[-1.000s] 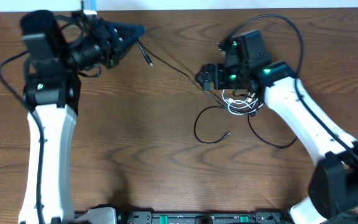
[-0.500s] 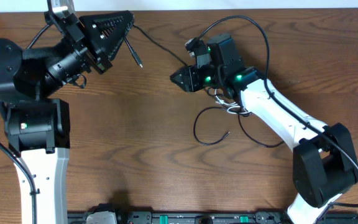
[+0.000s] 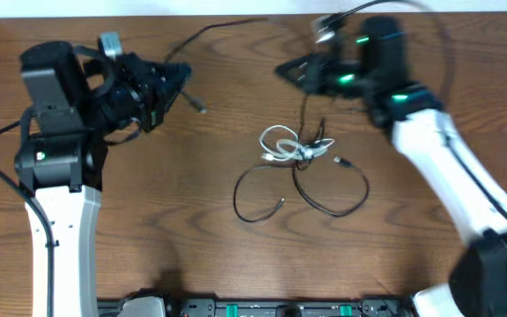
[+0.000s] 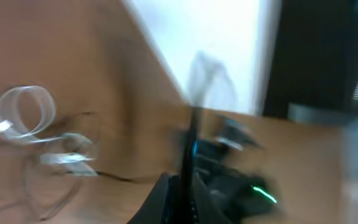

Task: Untangle cables

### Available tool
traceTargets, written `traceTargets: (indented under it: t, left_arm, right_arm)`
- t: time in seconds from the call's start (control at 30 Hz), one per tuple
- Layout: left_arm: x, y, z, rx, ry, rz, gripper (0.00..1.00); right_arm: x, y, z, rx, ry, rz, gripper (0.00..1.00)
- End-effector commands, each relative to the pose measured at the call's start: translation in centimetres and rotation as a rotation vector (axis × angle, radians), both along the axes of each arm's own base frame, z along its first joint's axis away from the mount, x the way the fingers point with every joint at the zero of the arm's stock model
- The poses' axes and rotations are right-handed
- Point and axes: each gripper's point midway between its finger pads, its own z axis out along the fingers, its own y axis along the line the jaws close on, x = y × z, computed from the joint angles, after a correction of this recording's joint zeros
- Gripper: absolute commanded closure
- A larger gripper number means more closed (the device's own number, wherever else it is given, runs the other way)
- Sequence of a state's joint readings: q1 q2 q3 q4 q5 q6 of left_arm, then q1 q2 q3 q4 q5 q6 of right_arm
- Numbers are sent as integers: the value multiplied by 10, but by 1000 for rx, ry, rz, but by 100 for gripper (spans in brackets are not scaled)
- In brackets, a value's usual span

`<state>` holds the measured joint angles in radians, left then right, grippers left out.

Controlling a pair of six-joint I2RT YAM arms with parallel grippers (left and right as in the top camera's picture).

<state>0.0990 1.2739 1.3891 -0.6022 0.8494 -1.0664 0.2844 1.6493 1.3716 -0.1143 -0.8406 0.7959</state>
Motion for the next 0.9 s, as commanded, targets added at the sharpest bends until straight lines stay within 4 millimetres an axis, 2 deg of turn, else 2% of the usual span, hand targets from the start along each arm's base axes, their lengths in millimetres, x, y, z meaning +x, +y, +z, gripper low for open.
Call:
traceTargets:
  t: [0.0,0.13,0.17,0.2,0.23,0.27,0.33,0.37,0.4,0.57,0.63,0.87]
  left_arm:
    - [8,29,-36,228,35,90,92]
    - [4,39,-68,279,171,124,92]
    - [3,39,-72,279,191,121,92]
    - [2,39,-79,278,222,116,89]
    - [1,39,-86,277,252,111,75]
    - [1,39,-89,276,264,108,68]
    - [1,38,-93,272,280,103,47]
    - [1,37,-94,270,285,99,34]
    - [1,34,-94,264,286,88,31]
    - [-6,5,-87,203,269,-20,29]
    - [-10,-9,-85,187,263,-67,29]
    - [-25,-51,-82,147,290,-169,29]
  right_arm:
    - [-19,-45,83,186,25,-60,99]
    - [-29,-87,156,274,-199,-131,99]
    - [-33,-94,169,293,-234,-142,99]
    - [-44,-105,196,319,-334,-152,99]
    - [-59,-107,220,309,-491,-138,99]
    - [-65,-105,225,295,-547,-126,99]
    - [-74,-94,226,278,-576,-93,99]
    - [-76,-88,223,273,-573,-78,99]
    - [-75,-83,218,269,-547,-76,99]
    - [-40,-80,174,234,-284,-277,98]
    - [-32,-81,165,220,-246,-334,98]
    - [-35,-49,154,217,-212,-282,99]
